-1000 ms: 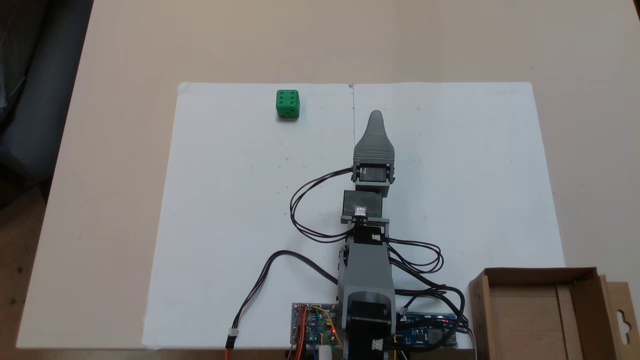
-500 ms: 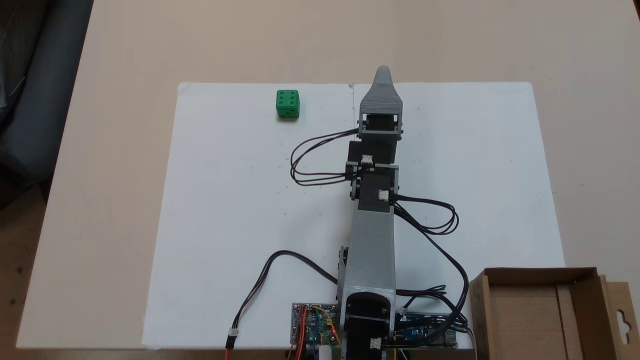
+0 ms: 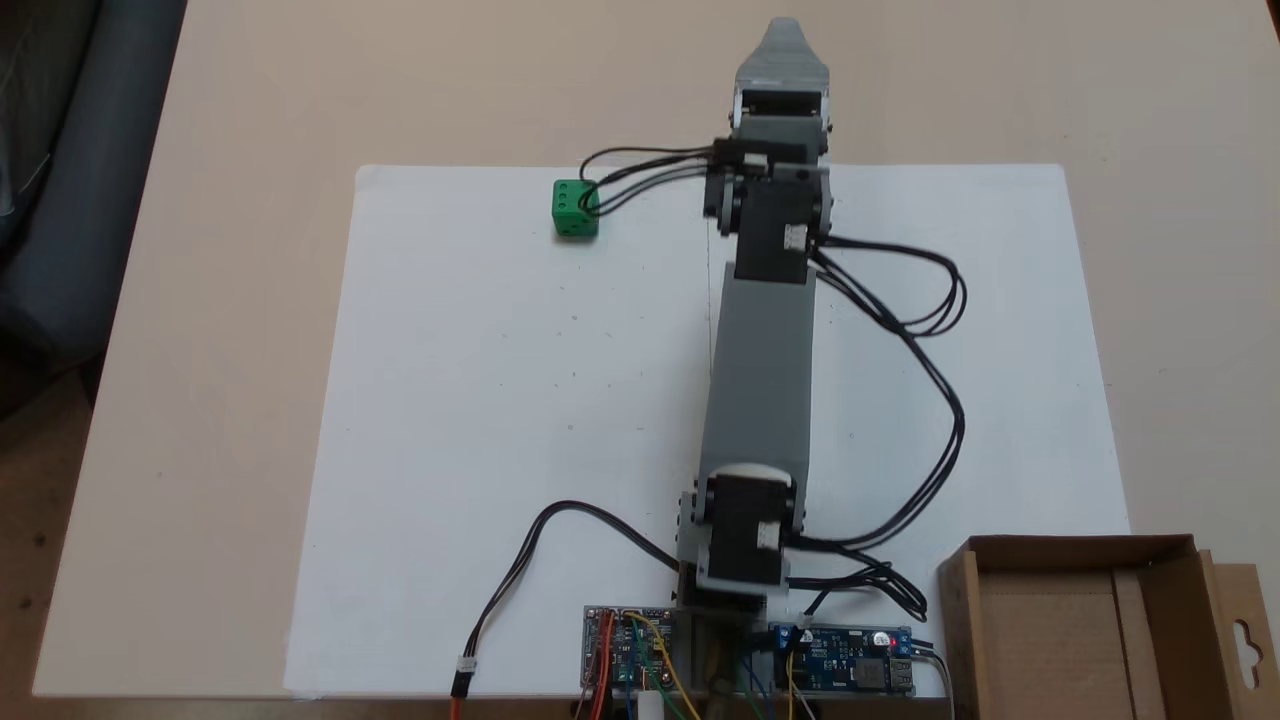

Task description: Grasp a green dice and put it in the bin.

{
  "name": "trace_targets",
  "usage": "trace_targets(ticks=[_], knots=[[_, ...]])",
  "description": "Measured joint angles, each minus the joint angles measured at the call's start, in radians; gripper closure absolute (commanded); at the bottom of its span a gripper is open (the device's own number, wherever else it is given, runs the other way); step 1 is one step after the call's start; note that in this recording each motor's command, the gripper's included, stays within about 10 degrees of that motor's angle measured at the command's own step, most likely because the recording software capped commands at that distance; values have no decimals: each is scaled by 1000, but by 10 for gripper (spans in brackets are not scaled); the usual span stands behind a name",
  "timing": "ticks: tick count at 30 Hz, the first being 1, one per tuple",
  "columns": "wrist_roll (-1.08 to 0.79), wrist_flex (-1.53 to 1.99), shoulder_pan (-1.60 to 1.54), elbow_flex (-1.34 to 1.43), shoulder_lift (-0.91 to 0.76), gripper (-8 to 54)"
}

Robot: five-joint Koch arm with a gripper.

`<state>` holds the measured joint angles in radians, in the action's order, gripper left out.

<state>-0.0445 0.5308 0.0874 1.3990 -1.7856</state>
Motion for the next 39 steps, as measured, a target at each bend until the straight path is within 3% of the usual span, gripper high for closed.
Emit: trace_targets(ticks=[7, 17, 39], knots=[[0, 365, -11, -350, 233, 37], [2, 799, -63, -354, 281, 37], [78, 913, -124, -449, 324, 28]])
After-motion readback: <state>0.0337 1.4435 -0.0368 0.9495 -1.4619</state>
